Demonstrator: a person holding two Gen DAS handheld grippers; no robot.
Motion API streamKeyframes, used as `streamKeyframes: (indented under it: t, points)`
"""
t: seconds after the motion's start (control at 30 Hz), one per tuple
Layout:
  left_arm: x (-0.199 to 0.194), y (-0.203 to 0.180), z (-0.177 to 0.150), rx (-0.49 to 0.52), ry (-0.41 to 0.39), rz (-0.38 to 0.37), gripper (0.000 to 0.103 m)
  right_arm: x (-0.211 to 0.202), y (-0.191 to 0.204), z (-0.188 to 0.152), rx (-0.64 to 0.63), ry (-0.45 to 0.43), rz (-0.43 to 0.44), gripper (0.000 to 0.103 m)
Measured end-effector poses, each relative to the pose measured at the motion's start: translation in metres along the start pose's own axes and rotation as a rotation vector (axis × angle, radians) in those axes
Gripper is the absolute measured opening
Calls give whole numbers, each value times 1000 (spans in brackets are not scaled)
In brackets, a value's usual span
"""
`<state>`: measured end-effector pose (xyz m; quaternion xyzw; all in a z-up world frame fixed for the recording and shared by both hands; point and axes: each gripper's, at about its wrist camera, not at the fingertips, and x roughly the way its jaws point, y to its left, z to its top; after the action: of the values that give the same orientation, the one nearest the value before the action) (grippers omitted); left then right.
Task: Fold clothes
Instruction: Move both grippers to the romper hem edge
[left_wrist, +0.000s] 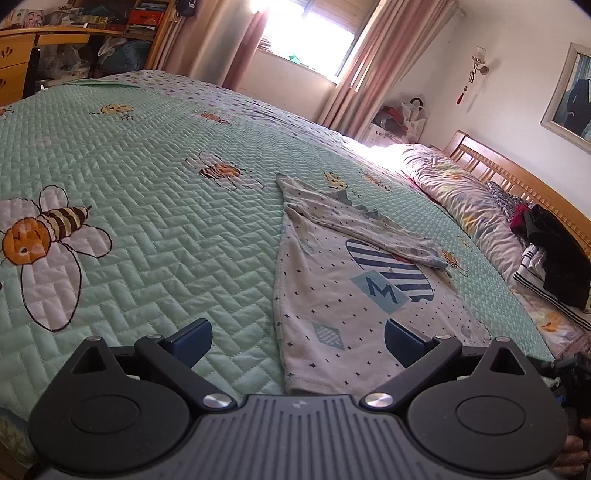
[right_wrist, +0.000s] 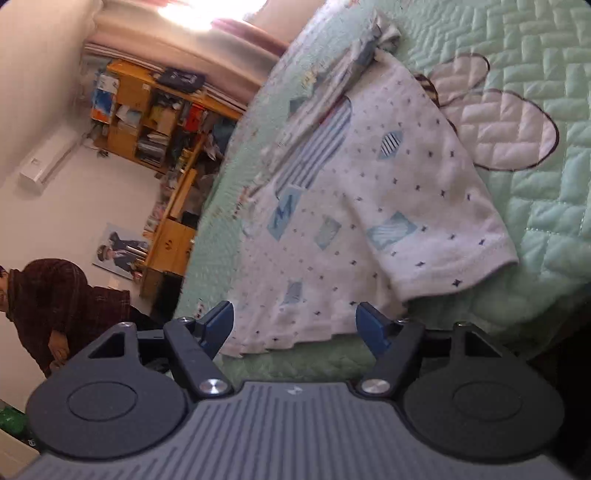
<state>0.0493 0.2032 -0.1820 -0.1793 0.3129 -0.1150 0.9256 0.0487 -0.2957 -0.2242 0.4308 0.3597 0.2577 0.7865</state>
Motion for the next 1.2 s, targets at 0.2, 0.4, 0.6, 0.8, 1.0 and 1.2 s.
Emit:
streamKeyframes:
  t: [0.2,0.4,0.6,0.8,1.0,1.2]
  points:
    - [16,-6,-2,-10,52,13,100,3,-7,27,35,-49,43,76]
    - [16,2,-11,-30,96,54,100,1,-28,11,78,57,-65,72]
    - [22,8,-9,-98,94,35,100,-26,-18,24,87,-96,16,76]
    - [26,1,-12,-61,125,38,100,14,-34,25,144,48,-112,70]
    - [26,16,-11,-103,130,-7,101,-42,-44,16,185,-95,-70,75]
    - [49,18,-9,-192,158,-159,102,-71,-60,31,245,-226,-62,75]
